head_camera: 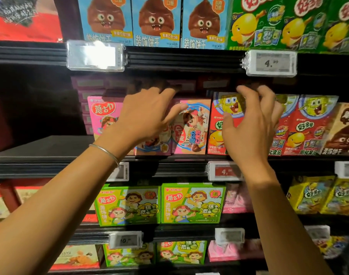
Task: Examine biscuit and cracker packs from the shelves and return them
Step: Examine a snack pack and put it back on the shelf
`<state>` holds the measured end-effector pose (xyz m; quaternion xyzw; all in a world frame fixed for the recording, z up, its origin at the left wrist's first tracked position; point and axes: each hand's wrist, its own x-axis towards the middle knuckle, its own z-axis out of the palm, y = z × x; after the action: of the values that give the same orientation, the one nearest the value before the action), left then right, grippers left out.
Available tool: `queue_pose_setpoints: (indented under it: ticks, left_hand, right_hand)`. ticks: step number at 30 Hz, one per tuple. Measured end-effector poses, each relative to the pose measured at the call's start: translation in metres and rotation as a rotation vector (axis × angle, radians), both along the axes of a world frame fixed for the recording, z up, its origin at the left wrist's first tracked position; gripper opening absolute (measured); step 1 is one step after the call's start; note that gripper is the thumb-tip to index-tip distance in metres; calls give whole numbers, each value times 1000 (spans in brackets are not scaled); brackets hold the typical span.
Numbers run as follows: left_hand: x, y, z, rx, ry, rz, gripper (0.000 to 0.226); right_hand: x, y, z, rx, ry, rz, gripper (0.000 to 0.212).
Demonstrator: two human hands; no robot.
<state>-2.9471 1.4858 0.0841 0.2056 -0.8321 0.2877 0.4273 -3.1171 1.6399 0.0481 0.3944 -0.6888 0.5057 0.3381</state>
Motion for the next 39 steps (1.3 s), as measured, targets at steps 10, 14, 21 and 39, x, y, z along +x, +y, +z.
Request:
queue_pose_setpoints:
  ticks: [10, 14, 21, 39]
  left_hand:
    - [-12, 3, 3, 26, -3, 3, 55]
    - [-12, 1, 0, 16, -7, 35, 57]
    - [-12, 5, -2, 14, 39, 43, 57]
    - [-18, 56, -68, 244, 413, -500, 47]
  right_hand:
    - [-17, 1, -3, 218, 57, 25, 68]
    - [-22, 9, -4, 136, 33, 113, 67]
    - [-20, 25, -11, -10, 30, 303, 59]
    - [-9, 77, -19, -303, -22, 576, 54]
